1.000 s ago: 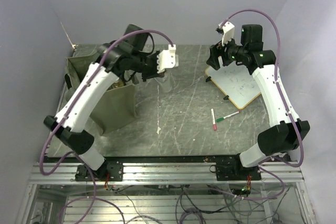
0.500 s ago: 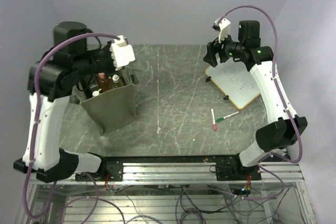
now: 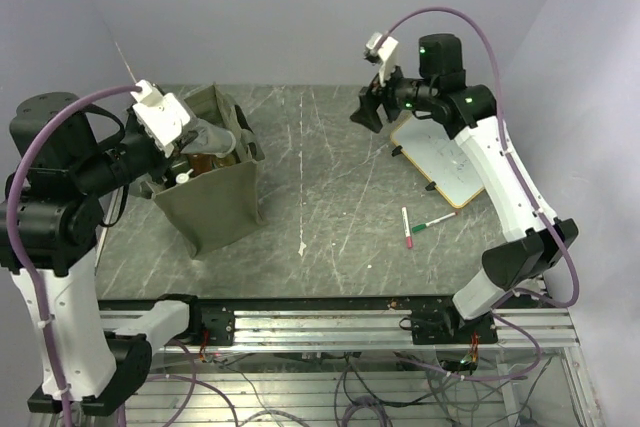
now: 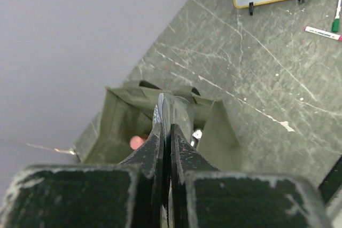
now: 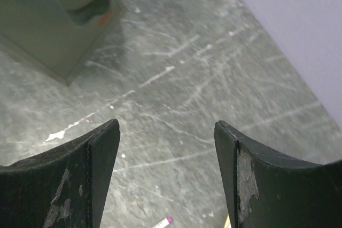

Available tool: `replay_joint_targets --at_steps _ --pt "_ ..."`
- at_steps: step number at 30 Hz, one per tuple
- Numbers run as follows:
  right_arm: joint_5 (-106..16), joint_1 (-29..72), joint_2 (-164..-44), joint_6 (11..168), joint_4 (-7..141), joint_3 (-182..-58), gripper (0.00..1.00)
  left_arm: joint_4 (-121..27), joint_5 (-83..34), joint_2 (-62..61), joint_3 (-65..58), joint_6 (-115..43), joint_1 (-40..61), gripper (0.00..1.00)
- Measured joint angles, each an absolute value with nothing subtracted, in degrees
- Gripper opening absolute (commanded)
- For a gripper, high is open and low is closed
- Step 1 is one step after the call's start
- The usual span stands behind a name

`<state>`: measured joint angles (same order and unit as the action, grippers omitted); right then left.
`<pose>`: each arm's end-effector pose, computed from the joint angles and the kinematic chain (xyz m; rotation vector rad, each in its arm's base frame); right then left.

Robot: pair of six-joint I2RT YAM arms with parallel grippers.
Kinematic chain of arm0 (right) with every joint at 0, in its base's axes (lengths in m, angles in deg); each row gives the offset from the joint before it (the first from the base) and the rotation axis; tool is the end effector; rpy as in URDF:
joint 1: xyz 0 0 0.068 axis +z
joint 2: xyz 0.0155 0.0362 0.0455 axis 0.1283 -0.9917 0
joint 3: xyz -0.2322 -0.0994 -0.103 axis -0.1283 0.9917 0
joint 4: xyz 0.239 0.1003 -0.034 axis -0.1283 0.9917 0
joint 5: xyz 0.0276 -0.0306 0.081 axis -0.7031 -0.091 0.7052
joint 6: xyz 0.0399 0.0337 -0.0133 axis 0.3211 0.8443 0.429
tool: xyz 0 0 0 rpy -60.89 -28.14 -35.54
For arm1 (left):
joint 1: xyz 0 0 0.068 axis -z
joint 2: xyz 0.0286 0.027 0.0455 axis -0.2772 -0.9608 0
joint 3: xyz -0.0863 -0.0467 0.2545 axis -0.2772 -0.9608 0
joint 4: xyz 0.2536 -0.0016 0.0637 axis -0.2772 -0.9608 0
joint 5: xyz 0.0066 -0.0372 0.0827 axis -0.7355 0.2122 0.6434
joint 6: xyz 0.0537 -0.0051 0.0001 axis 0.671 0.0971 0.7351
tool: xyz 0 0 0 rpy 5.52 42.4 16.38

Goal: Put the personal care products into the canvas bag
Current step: Place the care product in the canvas bag.

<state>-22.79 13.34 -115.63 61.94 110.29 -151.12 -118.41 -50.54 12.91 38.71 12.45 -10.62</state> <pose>0.3178 0.1392 0.4427 -1.0170 1.7876 0.5424 0.0932 -0.0291 0.5468 1.0171 1.5041 -0.1712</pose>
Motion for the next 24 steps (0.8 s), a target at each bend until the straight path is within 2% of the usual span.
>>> replay_joint_targets --at_steps 11,24 --pt "-19.2 30.4 -119.2 60.1 107.9 -155.4 0.69 -117.5 -53.6 13.8 28.5 -1.8 -23.0 0.07" --pt "-20.2 42.7 -128.5 55.6 105.6 -162.8 0.63 -111.8 -57.4 16.1 19.3 -12.3 -28.8 0.07"
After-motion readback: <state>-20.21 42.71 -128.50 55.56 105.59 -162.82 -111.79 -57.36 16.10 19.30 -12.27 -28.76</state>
